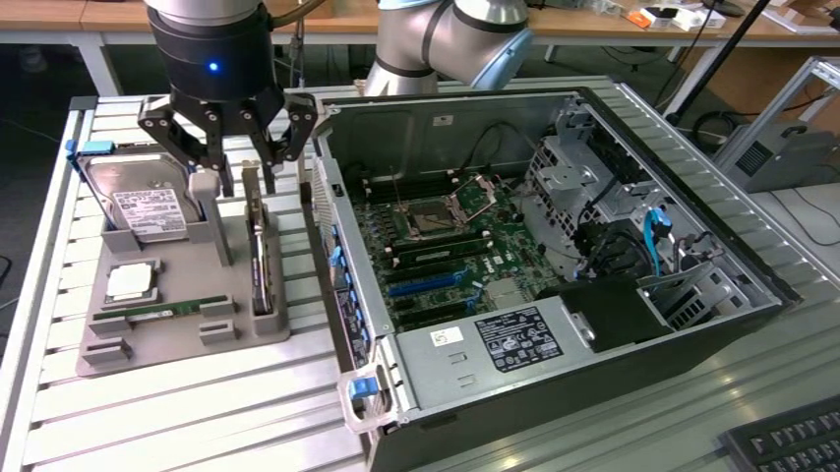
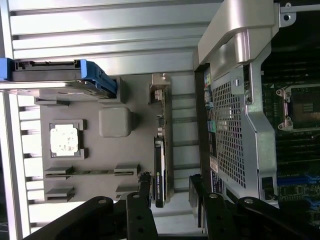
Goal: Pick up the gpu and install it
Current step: 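Pick up the gpu and move the gpu toward the slot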
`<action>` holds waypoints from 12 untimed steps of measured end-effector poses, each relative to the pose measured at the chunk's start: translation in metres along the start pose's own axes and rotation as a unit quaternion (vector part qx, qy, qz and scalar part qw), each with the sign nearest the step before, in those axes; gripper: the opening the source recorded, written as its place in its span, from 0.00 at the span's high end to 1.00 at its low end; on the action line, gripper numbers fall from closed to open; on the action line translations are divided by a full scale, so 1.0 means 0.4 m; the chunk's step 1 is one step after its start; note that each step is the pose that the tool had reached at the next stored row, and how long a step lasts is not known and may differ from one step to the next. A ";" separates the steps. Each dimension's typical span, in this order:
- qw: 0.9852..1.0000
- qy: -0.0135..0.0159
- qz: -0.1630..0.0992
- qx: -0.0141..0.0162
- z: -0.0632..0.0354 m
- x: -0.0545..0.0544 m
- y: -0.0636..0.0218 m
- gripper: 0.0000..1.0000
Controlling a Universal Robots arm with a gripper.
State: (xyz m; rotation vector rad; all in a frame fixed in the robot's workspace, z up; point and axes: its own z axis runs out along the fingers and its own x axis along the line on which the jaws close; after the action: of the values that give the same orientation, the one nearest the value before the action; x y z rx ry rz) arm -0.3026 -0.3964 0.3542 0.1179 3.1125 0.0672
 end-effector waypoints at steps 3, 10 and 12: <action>1.000 0.000 0.000 0.000 0.002 0.000 0.000 0.56; 1.000 0.000 0.000 0.000 0.007 0.000 0.000 0.56; 1.000 0.000 0.000 0.000 0.008 0.000 0.000 0.56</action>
State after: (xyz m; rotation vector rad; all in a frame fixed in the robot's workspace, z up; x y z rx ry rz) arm -0.3026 -0.3964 0.3510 0.1179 3.1125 0.0672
